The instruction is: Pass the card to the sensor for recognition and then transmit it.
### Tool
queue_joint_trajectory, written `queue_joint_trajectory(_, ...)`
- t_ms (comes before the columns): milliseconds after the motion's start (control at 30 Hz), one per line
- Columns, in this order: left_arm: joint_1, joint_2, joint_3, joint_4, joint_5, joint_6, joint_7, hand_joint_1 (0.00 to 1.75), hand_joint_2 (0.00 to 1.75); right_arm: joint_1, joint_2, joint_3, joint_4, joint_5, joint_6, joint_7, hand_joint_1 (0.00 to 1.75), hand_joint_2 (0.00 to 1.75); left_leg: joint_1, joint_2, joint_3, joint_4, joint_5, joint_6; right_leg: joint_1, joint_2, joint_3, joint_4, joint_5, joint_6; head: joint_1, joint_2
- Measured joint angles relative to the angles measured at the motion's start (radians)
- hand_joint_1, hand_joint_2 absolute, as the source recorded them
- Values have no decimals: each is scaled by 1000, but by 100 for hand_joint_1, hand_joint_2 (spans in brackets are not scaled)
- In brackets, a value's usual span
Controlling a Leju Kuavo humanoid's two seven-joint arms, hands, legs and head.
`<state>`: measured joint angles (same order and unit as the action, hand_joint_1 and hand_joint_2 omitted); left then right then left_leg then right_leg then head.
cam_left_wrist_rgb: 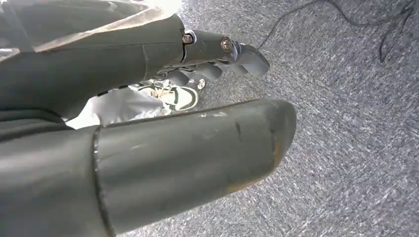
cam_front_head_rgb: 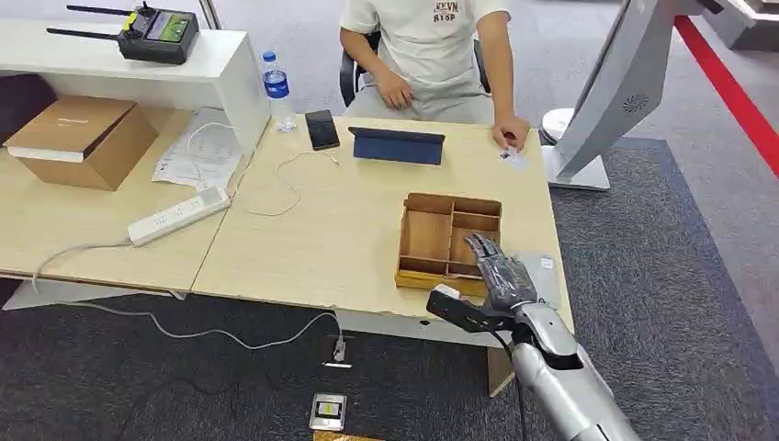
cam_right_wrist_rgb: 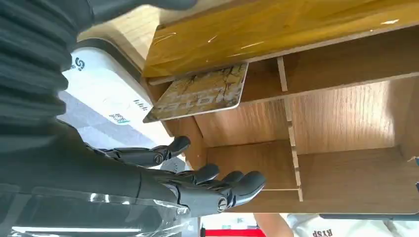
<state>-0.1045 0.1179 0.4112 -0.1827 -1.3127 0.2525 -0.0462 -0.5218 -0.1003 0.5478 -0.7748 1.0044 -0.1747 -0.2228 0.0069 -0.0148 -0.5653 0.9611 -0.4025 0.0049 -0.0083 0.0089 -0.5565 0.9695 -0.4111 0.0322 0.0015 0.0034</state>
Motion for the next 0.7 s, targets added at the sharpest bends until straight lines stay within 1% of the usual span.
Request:
queue_joint_trajectory(200,0,0,0,0,-1,0,-10,0,0,4,-6,2,-4,-15,18,8,175,175,0,0,0,0,0,0,0,0,0,0,0,0,0,0)
queue_joint_trajectory(700,0,0,0,0,-3,0,-10,0,0,9,-16,3,-18,-23,39,11,175,175,0,0,0,0,0,0,0,0,0,0,0,0,0,0)
